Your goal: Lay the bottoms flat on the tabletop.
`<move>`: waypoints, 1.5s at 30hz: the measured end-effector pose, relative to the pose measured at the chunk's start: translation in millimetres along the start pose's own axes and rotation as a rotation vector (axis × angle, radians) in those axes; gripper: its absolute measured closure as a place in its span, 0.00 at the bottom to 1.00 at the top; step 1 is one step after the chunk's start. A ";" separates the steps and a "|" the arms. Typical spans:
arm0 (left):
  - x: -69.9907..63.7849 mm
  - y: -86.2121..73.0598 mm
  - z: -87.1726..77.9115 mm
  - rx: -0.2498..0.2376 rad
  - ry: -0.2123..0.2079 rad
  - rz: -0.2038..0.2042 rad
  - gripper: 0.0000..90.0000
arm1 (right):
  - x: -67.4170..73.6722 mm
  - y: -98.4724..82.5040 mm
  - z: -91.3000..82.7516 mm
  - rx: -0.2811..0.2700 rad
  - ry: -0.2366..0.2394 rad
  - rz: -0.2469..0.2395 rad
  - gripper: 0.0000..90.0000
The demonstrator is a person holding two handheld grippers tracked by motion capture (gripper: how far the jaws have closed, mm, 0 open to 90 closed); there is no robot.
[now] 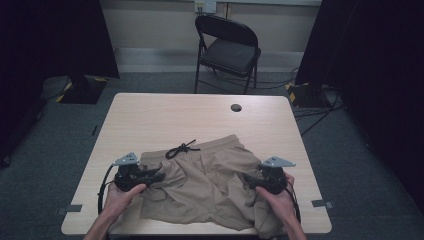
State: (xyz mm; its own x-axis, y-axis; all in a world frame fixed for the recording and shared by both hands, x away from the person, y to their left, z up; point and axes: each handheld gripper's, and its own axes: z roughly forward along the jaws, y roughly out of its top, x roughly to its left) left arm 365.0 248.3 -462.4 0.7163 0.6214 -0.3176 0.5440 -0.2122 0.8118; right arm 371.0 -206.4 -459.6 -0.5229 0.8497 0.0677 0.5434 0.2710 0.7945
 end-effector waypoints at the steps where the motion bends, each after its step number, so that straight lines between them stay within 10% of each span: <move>1: -1.8 5.6 -4.3 -0.014 -0.002 0.013 0.71 | 0.0 0.0 0.0 0.000 0.000 0.000 0.36; 5: -1.1 25.4 -12.8 -0.061 0.007 0.032 0.70 | 0.6 31.8 4.1 -0.055 0.036 -0.015 0.46; 10: 23.4 16.7 11.3 -0.007 0.059 -0.069 0.79 | 0.2 49.7 52.1 -0.013 0.077 -0.023 0.83; 20: 26.6 -23.3 15.2 0.120 0.068 -0.100 0.82 | -5.5 27.9 86.5 0.128 0.019 -0.048 0.79; 45: 20.4 -12.2 43.6 0.105 0.026 -0.078 0.73 | -16.3 -28.2 13.8 0.105 -0.058 -0.014 0.79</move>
State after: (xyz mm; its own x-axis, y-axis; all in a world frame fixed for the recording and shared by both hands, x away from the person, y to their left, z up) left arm 392.0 230.7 -500.2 0.6595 0.6578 -0.3638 0.6410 -0.2394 0.7292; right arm 373.3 -221.7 -491.5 -0.4938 0.8693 0.0196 0.6037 0.3265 0.7273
